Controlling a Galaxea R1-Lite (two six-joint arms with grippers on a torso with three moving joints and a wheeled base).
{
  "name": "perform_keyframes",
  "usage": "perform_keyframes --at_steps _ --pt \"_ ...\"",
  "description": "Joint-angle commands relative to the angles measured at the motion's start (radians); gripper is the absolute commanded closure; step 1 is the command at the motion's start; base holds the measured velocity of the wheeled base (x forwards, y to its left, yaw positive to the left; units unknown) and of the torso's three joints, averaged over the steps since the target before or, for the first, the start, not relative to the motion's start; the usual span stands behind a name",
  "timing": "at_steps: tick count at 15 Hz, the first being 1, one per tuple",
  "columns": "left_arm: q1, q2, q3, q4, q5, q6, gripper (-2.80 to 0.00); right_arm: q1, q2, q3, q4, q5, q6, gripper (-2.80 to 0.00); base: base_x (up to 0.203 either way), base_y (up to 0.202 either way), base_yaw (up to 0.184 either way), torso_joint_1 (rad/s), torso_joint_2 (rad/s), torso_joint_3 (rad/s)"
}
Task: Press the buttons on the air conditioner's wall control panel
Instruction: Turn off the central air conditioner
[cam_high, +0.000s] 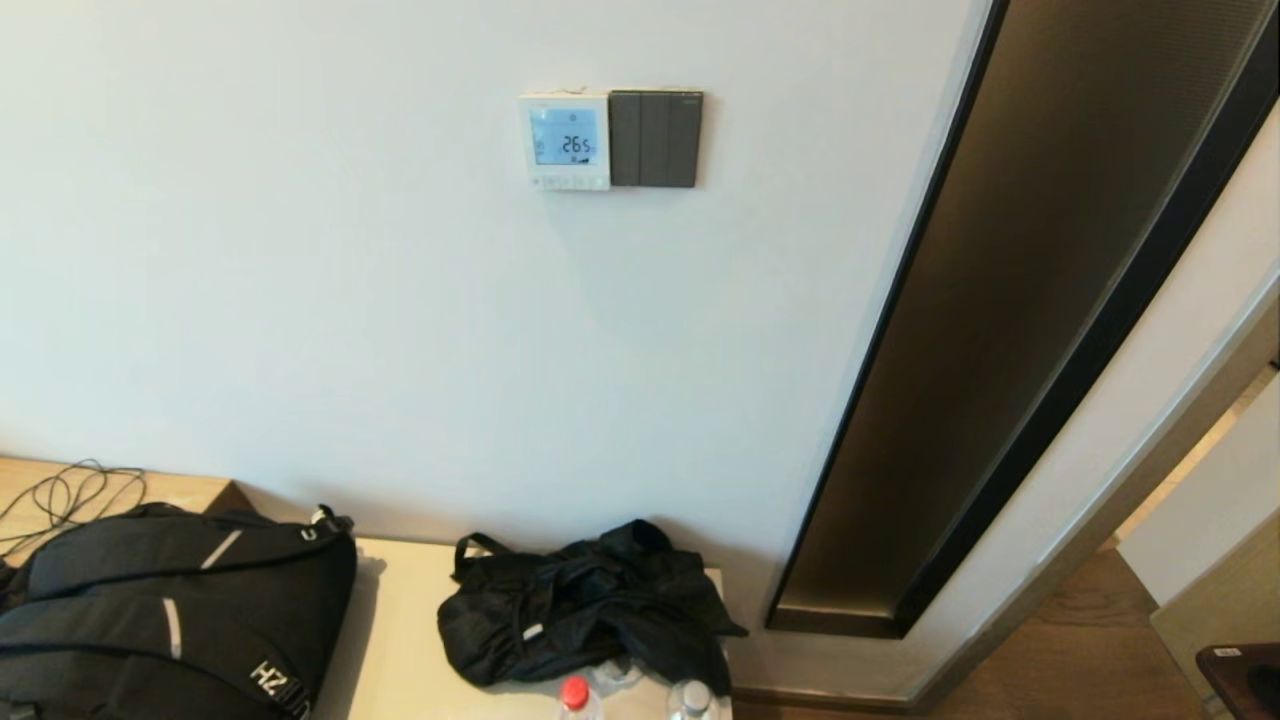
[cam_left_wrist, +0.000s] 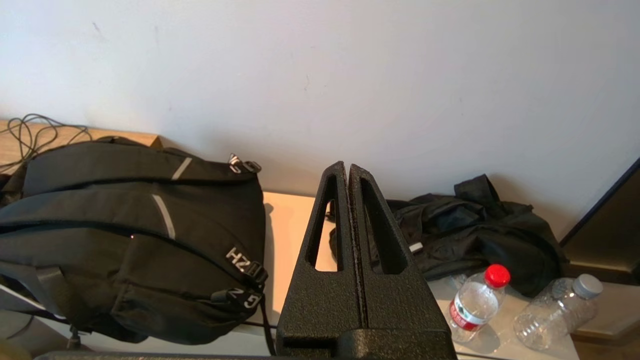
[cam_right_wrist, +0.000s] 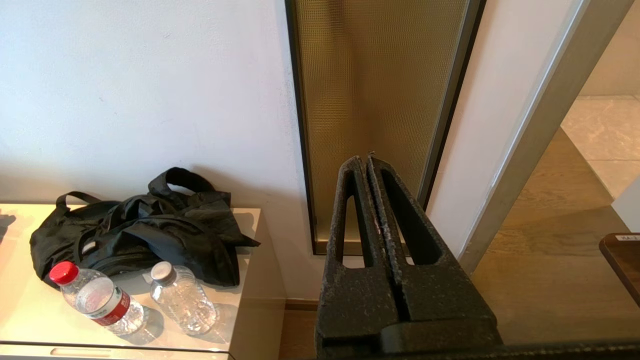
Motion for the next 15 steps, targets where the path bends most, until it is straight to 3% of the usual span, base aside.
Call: perform_keyframes --at_steps 1,15 --pt "0.000 -0.002 0.000 0.000 0.000 -0.001 0.00 0.000 0.001 0.000 0.000 0.000 -0.001 0.00 0.000 0.000 0.000 0.000 0.00 0.000" --pt "-0.001 0.001 0.000 0.026 0.001 0.004 0.00 -0.001 0.000 0.000 0.001 -0.001 0.004 0.00 0.000 0.000 0.000 0.000 0.00 0.000"
